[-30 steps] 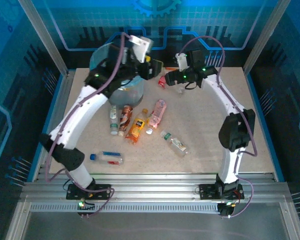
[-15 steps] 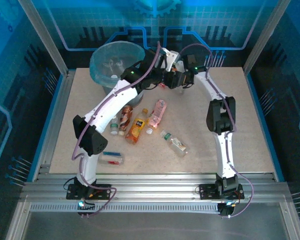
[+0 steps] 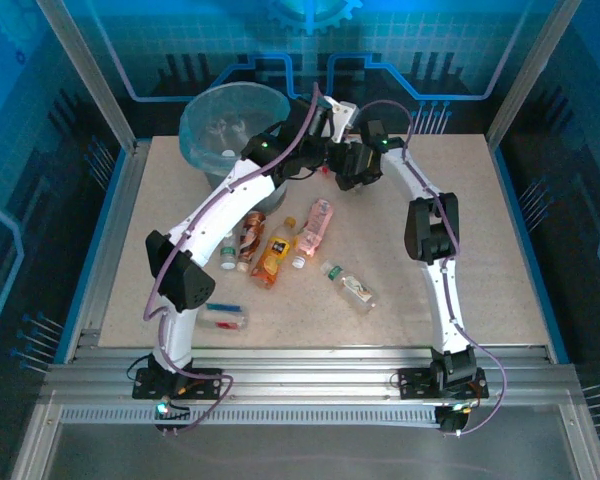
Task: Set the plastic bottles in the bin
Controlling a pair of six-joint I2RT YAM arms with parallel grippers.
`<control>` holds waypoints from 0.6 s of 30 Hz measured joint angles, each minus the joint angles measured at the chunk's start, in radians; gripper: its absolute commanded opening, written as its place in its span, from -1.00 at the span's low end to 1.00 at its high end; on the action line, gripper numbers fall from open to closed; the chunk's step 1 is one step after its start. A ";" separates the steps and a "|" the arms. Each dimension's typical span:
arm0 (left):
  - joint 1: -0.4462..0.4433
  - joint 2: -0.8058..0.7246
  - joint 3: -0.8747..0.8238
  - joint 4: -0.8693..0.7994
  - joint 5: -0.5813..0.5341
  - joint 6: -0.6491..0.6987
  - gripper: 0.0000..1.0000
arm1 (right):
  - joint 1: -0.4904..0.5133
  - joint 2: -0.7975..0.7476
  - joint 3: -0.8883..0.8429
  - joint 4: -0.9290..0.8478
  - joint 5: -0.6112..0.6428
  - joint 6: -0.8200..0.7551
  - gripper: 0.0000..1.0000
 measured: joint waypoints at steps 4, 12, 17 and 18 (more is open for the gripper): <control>0.000 -0.001 -0.006 0.002 0.000 0.000 0.24 | 0.000 0.000 0.000 -0.011 -0.001 -0.015 0.34; 0.000 -0.029 -0.044 0.002 0.000 -0.001 0.24 | 0.000 -0.006 -0.011 -0.009 -0.016 -0.019 0.18; 0.000 -0.075 -0.061 0.003 -0.005 -0.001 0.24 | 0.000 -0.068 -0.106 -0.003 -0.035 -0.018 0.10; 0.000 -0.087 -0.068 0.004 -0.006 -0.002 0.24 | 0.000 -0.084 -0.129 0.001 -0.039 -0.018 0.09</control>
